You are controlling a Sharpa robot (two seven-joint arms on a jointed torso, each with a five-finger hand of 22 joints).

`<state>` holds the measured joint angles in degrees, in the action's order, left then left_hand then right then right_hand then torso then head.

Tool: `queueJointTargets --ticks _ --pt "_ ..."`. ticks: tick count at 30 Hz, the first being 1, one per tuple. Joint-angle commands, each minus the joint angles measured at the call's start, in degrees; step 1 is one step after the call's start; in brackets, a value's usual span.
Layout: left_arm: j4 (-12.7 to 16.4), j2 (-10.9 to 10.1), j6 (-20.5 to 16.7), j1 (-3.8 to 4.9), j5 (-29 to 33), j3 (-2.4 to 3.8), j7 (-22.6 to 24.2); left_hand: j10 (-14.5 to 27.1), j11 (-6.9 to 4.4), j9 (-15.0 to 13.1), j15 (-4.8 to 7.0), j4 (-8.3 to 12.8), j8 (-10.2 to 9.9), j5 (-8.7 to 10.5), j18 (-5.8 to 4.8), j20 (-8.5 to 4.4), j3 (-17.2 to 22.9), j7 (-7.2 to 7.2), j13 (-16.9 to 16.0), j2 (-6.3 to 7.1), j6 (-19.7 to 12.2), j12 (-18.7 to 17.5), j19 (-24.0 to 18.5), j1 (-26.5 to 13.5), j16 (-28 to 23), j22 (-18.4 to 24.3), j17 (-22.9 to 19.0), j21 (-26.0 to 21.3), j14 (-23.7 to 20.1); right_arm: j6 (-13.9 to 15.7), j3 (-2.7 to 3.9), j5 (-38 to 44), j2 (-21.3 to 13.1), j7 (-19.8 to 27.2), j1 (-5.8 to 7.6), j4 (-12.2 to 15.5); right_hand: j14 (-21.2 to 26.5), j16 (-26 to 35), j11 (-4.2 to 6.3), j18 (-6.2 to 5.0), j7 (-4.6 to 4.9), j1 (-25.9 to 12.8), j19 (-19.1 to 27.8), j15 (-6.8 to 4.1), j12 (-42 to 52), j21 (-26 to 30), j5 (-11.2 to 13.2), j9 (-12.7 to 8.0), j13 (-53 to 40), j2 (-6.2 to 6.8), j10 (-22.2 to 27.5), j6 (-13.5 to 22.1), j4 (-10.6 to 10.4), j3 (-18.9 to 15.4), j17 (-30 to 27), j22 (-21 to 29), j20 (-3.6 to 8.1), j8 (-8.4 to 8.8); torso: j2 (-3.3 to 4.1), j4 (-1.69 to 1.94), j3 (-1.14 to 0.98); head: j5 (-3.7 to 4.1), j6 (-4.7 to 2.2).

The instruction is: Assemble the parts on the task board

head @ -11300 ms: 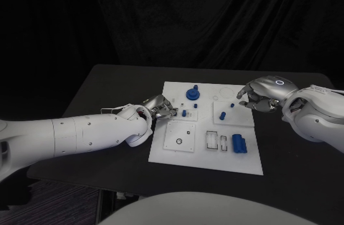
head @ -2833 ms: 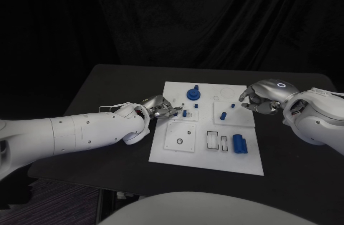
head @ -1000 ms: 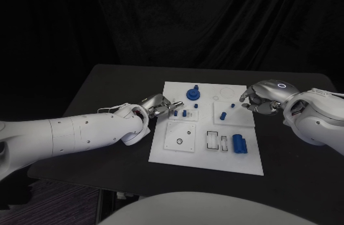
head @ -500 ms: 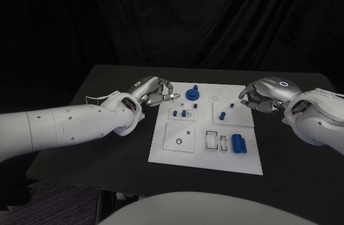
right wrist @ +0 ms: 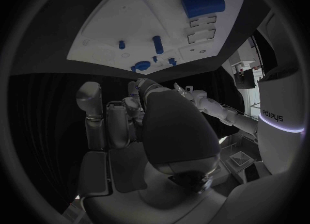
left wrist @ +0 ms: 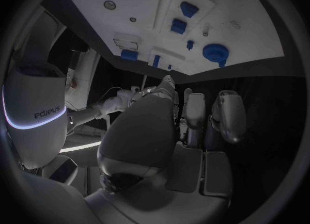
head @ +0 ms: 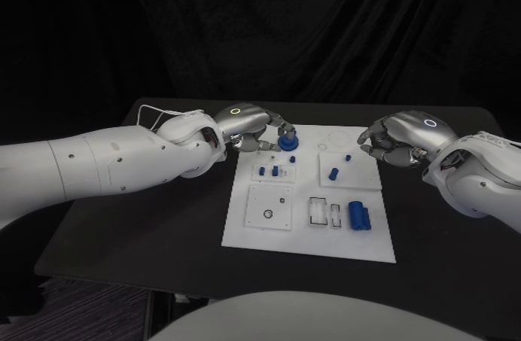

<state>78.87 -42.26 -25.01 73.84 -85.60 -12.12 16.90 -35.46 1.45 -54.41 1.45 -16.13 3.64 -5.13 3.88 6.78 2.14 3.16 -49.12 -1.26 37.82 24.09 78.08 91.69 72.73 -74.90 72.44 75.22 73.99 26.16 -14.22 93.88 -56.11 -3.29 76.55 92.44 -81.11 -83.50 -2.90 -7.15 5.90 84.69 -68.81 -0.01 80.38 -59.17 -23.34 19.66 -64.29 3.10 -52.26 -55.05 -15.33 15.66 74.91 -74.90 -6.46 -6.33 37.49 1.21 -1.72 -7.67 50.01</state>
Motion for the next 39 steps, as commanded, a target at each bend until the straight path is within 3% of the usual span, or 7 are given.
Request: queueJointTargets --ticks 1,2,8,14,19,28,39 --pt "-1.8 2.0 5.9 0.28 -9.4 0.05 -0.3 0.5 0.19 4.3 0.17 0.3 0.0 -0.02 -0.71 -0.38 -1.1 0.90 2.8 2.20 -1.6 -1.5 2.5 -1.8 1.0 -11.0 0.1 2.5 2.2 1.8 0.04 -0.3 -0.7 1.0 -0.01 0.4 -0.4 -0.3 0.10 0.37 0.04 0.1 -0.4 -0.05 0.0 -0.4 -0.5 0.1 0.2 0.54 -0.2 -0.3 -0.1 0.4 5.4 -6.3 0.02 -0.39 0.81 -0.02 -0.14 0.44 -0.01" --pt "-2.4 2.7 5.7 0.29 -9.9 0.05 -0.5 -1.0 -0.86 11.9 1.02 1.9 0.2 -1.29 -1.27 -1.42 -0.4 1.14 7.7 2.72 -0.3 -3.0 4.9 -2.1 1.9 -11.7 -0.4 4.9 4.3 1.7 0.04 -0.3 -1.0 1.0 -0.01 0.5 -0.4 -0.2 0.12 0.38 0.02 0.1 -0.5 -0.07 -0.1 -0.5 -0.6 0.1 0.2 0.55 -0.1 -0.3 -0.1 0.5 5.3 -6.3 0.04 -0.39 0.91 0.01 -0.14 0.57 -0.01" --pt "-5.3 6.4 4.7 0.23 -11.4 0.04 -1.7 -0.9 -0.34 21.9 0.93 4.9 -0.1 -5.62 -1.56 -2.32 1.1 1.14 15.3 4.13 0.1 -5.5 6.0 -2.8 2.8 -12.1 -1.5 6.2 5.2 1.7 0.04 -0.3 -2.5 0.7 0.04 1.4 -0.3 -0.1 0.18 0.36 -0.01 0.1 -0.5 -0.12 -0.3 -0.4 -0.9 0.1 0.6 0.63 0.3 -0.4 -0.1 0.5 5.1 -6.2 0.09 -0.43 1.60 0.06 -0.10 1.08 -0.01" --pt "-6.5 8.5 3.6 0.17 -11.7 0.04 -2.2 -2.1 0.17 24.8 0.89 6.0 0.3 -6.54 -1.74 -2.62 1.8 0.90 17.3 4.50 2.3 -4.9 6.7 -3.7 2.4 -12.3 -3.2 6.9 4.9 1.7 0.04 -0.3 -3.4 0.3 0.11 2.0 -0.2 -0.1 0.20 0.35 -0.03 0.1 -0.5 -0.14 -0.4 -0.4 -1.1 0.2 0.8 0.69 0.3 -0.5 -0.1 0.6 5.1 -6.2 0.12 -0.46 2.43 0.04 -0.05 1.43 -0.01" --pt "-7.4 9.7 3.8 0.15 -11.9 0.05 -3.2 -2.3 0.47 26.0 0.78 6.4 0.4 -7.37 -1.84 -2.78 2.2 0.57 18.0 4.64 3.9 -4.7 7.1 -4.3 2.8 -12.4 -3.5 7.3 5.4 1.3 0.04 -0.4 -3.7 0.0 0.16 2.3 -0.1 0.0 0.21 0.32 -0.03 0.1 -0.4 -0.16 -0.5 -0.2 -1.2 0.2 0.9 0.75 0.5 -0.5 -0.1 0.6 4.9 -6.2 0.14 -0.47 3.13 0.32 0.13 1.56 -0.01" --pt "-8.5 11.2 6.7 0.09 -11.9 0.05 -4.7 -4.4 0.81 27.7 0.85 7.3 0.8 -9.87 -2.10 -2.76 4.1 -0.56 19.1 4.79 7.8 -3.4 7.9 -4.9 3.3 -12.7 -4.0 8.3 6.2 1.0 0.04 -0.6 -4.0 -0.1 0.26 2.6 0.0 0.1 0.21 0.30 -0.02 0.0 -0.3 -0.16 -0.5 -0.1 -1.3 0.2 1.1 0.76 0.7 -0.5 -0.2 0.6 4.8 -6.1 0.14 -0.47 4.15 0.00 0.24 0.60 -0.01" --pt "-9.7 12.5 7.9 -0.20 -11.9 0.05 -5.1 -5.5 1.20 28.2 0.78 7.8 0.6 -10.01 -2.16 -2.68 5.0 -1.99 18.1 5.60 9.2 -1.7 8.2 -5.6 3.0 -12.8 -5.4 8.5 6.2 0.5 0.04 -0.6 -3.7 -0.1 0.27 2.3 0.1 0.1 0.22 0.24 0.00 0.0 -0.1 -0.16 -0.6 0.2 -1.4 0.2 1.2 0.76 0.8 -0.5 -0.2 0.7 4.7 -6.1 0.16 -0.48 4.21 -0.06 0.07 1.99 -0.01"
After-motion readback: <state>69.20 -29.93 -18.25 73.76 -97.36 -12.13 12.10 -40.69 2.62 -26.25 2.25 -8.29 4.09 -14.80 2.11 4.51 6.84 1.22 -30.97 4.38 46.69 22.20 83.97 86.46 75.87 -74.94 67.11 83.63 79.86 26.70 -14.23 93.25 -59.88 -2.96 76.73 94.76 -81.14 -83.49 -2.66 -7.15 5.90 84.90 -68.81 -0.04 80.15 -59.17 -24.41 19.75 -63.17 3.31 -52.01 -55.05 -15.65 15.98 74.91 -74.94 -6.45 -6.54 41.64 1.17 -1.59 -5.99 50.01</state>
